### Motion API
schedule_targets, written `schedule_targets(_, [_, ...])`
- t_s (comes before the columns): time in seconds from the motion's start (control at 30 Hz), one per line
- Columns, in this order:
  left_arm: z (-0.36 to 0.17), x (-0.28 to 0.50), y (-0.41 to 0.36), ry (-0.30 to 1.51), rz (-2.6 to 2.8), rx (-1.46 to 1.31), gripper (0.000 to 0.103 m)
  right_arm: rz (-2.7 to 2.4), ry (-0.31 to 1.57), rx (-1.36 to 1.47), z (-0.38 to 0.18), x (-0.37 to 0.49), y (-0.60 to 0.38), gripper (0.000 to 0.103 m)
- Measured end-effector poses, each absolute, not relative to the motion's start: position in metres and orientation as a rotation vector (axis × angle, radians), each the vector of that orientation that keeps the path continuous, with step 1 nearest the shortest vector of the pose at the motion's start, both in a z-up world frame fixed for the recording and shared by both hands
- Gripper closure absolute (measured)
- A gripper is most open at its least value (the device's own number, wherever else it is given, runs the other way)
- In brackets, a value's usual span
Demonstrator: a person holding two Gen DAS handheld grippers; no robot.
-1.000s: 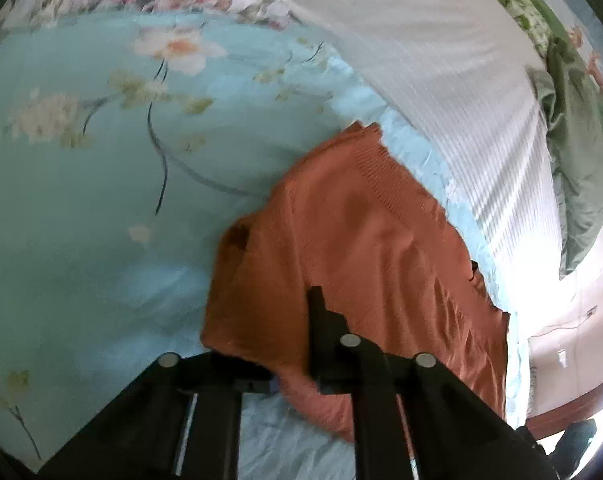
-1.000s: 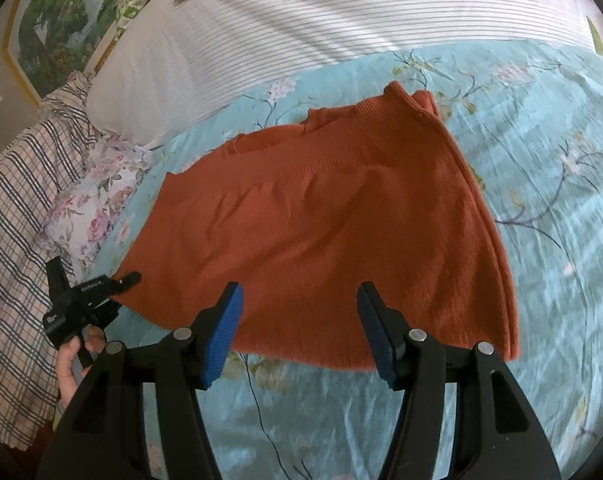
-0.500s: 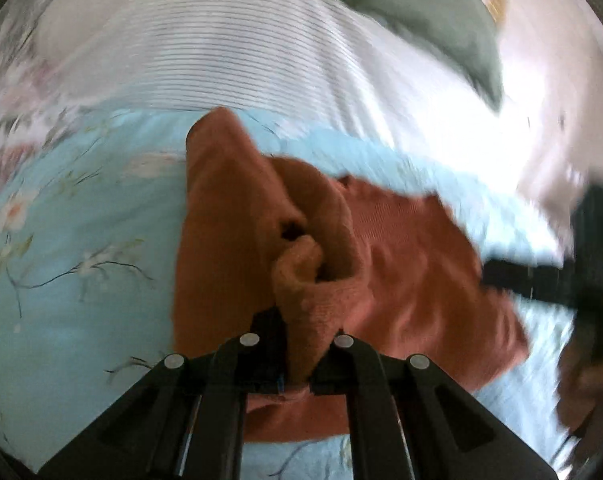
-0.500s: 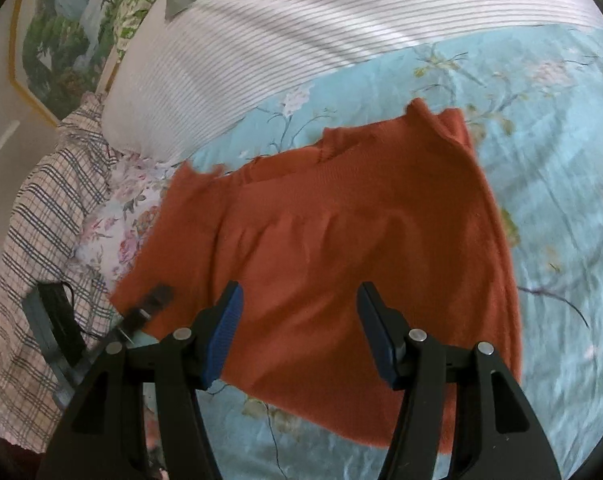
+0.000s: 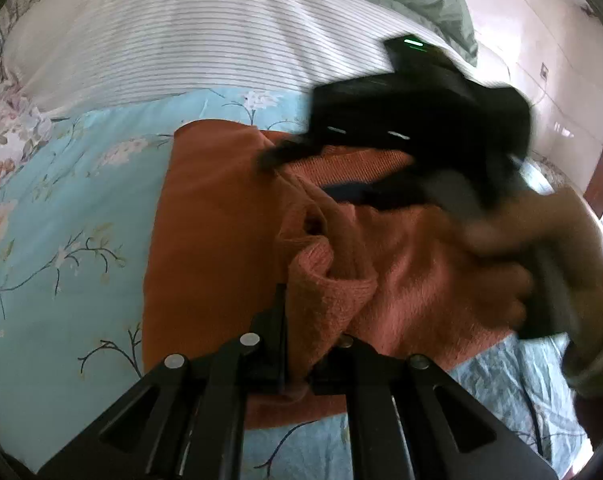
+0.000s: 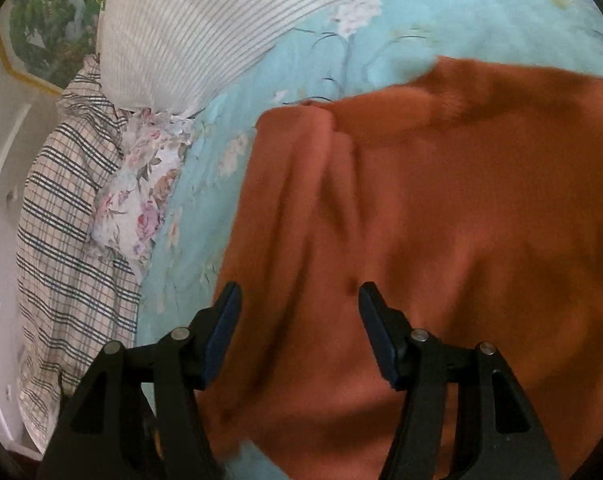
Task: Fold small clothes
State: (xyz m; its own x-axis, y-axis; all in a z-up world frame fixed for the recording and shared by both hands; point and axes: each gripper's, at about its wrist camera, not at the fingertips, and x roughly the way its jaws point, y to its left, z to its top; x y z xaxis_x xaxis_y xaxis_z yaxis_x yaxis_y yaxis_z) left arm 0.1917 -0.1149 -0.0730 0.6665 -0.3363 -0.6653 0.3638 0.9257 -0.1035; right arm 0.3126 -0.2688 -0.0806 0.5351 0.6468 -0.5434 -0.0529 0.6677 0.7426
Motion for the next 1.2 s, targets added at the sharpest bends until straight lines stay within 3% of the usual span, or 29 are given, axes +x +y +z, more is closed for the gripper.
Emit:
schedule_targets(0.03, [-0.073, 0.192, -0.116, 0.741, -0.396, 0.044, 0.098, 0.466, 0.920, 0.735, -0.081, 0.321, -0.267, 0.041])
schedule_targets(0.07, [-0.073, 0.192, -0.116, 0.741, -0.399, 0.050, 0.098, 0.471, 0.915, 0.726, -0.081, 0.332, -0.262, 0.051])
schedule_targets(0.1, [-0.071, 0.192, -0.118, 0.740, -0.403, 0.057, 0.098, 0.481, 0.913, 0.711, -0.080, 0.339, -0.260, 0.079])
schedule_targets(0.13, [-0.069, 0.192, -0.119, 0.740, -0.407, 0.059, 0.098, 0.488, 0.918, 0.691, -0.079, 0.344, -0.256, 0.081])
schedule_targets(0.47, [-0.020, 0.179, -0.184, 0.726, -0.642, -0.032, 0.097, 0.421, 0.694, 0.604, -0.006, 0.270, -0.329, 0.083])
schedule_targets(0.77, [-0.063, 0.176, -0.264, 0.841, -0.729, 0.026, 0.097, 0.233, 0.821, 0.636, -0.068, 0.238, -0.405, 0.084])
schedule_targets(1.0, [-0.057, 0.188, -0.285, 0.822, -0.749, 0.055, 0.096, 0.199, 0.733, 0.591, -0.052, 0.226, -0.415, 0.084])
schedule_targets(1.17, [-0.075, 0.194, -0.288, 0.890, -0.752, 0.026, 0.087, 0.142, 0.823, 0.580, -0.084, 0.237, -0.419, 0.082])
schedule_targets(1.2, [-0.075, 0.194, -0.284, 0.894, -0.754, 0.015, 0.076, 0.142, 0.819, 0.587, -0.086, 0.236, -0.420, 0.081])
